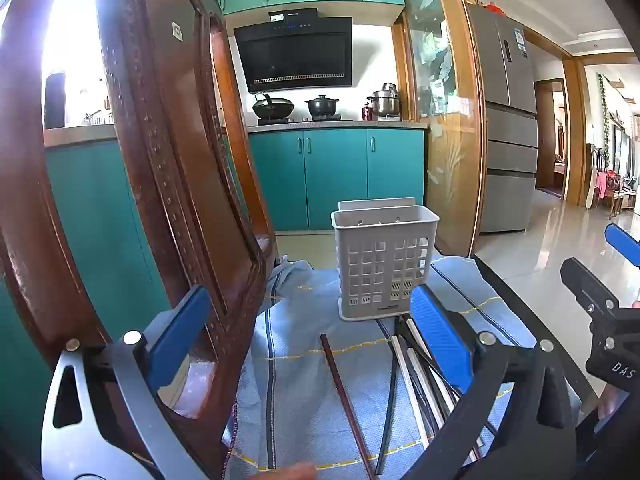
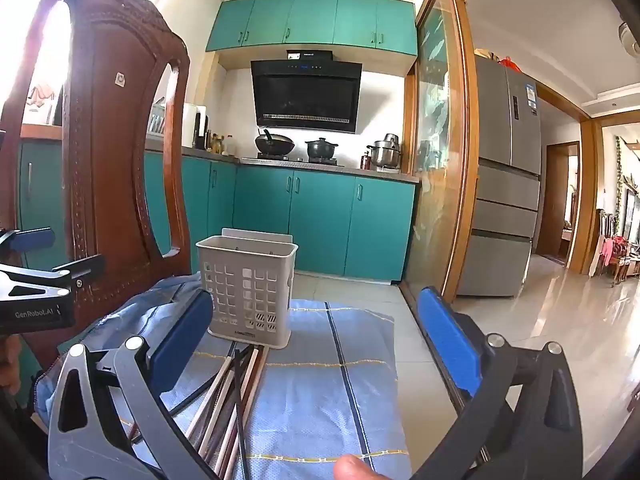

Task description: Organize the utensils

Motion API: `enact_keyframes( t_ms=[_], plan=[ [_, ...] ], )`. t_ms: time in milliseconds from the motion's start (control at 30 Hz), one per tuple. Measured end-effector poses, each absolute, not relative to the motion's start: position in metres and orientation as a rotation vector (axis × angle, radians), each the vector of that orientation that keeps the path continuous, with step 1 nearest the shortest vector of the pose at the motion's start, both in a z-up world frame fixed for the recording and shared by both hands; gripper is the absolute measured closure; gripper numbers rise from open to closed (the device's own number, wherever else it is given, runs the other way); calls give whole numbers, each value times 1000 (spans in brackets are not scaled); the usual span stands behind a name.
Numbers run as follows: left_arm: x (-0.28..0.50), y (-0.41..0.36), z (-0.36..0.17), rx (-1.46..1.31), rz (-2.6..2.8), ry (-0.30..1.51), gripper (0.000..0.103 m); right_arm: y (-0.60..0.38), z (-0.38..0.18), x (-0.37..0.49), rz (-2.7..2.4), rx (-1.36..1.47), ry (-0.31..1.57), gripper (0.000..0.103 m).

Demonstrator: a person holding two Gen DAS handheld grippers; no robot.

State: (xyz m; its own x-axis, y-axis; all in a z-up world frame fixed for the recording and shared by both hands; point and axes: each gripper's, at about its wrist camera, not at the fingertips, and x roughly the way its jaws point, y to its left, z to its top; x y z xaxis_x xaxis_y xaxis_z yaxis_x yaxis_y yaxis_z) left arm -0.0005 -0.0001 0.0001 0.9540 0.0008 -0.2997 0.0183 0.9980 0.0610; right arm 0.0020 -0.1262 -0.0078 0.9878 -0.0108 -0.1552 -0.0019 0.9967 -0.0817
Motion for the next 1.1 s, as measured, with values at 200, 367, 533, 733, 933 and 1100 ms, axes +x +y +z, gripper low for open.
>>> enact_keyframes(
  t_ms=[200, 367, 533, 733, 933, 1100],
  plan=[
    [-2, 3, 0, 53, -15, 313, 3, -127, -8, 3, -14, -97, 154, 3],
    [0, 5, -2, 64, -5, 309, 3, -118, -2, 2, -16, -116, 148, 3],
    [0, 6, 0, 68, -6, 313, 3, -121, -2, -2, -13, -122, 139, 3],
    [3, 0, -4, 76, -4, 318, 3, -122, -5, -2, -11, -119, 135, 3],
    [1, -2, -4, 89, 0, 315, 3, -122, -4, -3, -10, -127, 133, 3],
    [1, -3, -4, 90, 2, 314, 3, -122, -5, -3, -9, -129, 131, 3]
  ],
)
